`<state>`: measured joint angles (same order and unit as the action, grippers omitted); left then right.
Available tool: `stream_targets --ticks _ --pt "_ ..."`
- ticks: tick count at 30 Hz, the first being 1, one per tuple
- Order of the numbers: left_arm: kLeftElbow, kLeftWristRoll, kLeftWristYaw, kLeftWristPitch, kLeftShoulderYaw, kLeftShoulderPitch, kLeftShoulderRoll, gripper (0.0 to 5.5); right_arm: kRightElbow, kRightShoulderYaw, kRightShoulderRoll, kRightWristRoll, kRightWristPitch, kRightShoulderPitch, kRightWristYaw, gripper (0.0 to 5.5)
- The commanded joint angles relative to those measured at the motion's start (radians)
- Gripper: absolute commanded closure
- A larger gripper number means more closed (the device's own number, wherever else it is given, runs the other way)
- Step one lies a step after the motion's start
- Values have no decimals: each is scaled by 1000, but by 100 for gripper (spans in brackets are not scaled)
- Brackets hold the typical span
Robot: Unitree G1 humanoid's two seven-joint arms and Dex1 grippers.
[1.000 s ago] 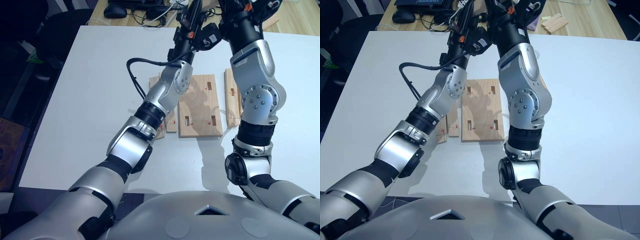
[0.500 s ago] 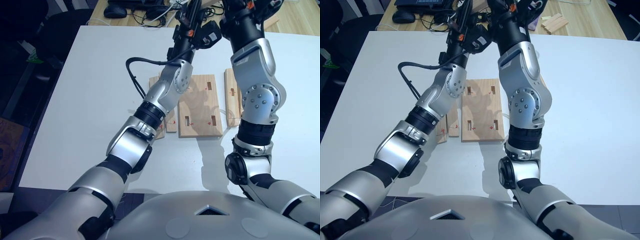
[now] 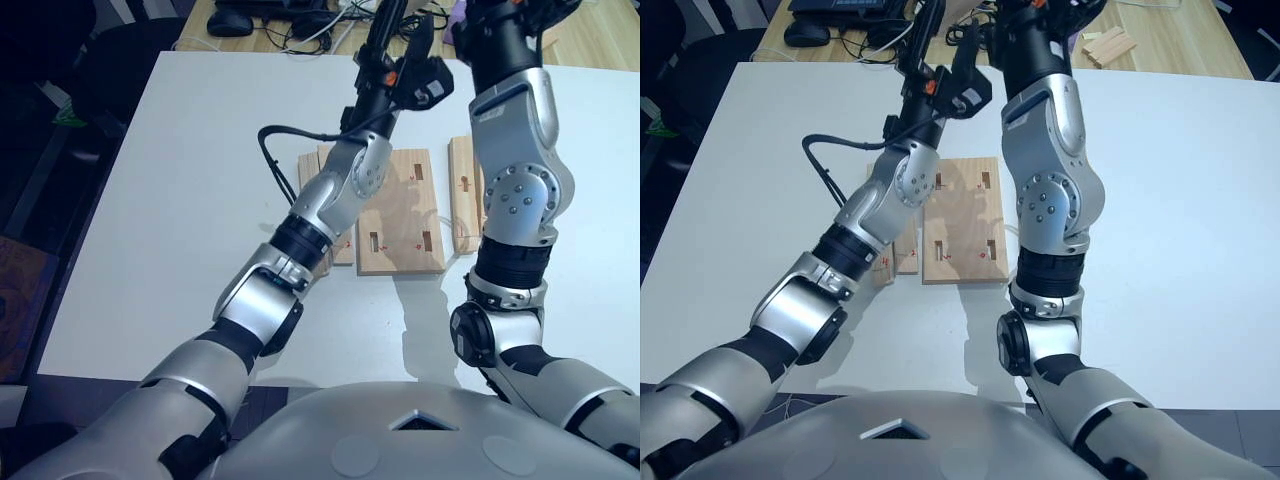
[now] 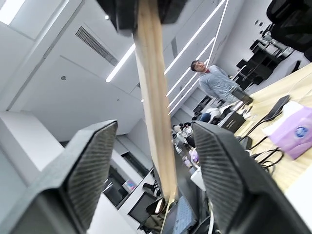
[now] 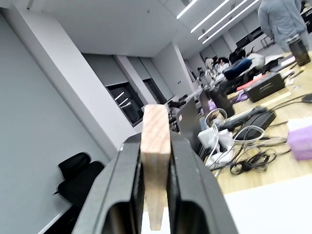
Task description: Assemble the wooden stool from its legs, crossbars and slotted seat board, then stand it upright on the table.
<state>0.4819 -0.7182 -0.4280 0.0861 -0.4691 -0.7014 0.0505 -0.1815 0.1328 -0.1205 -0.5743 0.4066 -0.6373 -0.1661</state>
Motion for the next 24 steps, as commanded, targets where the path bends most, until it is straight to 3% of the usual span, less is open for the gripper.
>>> stream_targets --ticks 1,7,10,14,20,24 --pt "-133 -18 28 35 -11 149 68 200 -5 32 84 72 -36 -46 14 511" --pt "-294 9 67 4 87 346 169 100 -176 115 394 13 355 -46 50 511" --pt "-336 23 78 -28 134 391 182 64 -220 162 491 -54 577 -43 58 511" --pt "-346 36 95 -44 146 399 162 10 -284 228 493 -114 754 54 51 511" --pt "-374 33 103 -63 150 452 143 10 -211 488 429 -198 811 147 22 511" --pt "-441 33 116 -92 169 506 143 10 -192 538 436 -230 823 202 53 511"
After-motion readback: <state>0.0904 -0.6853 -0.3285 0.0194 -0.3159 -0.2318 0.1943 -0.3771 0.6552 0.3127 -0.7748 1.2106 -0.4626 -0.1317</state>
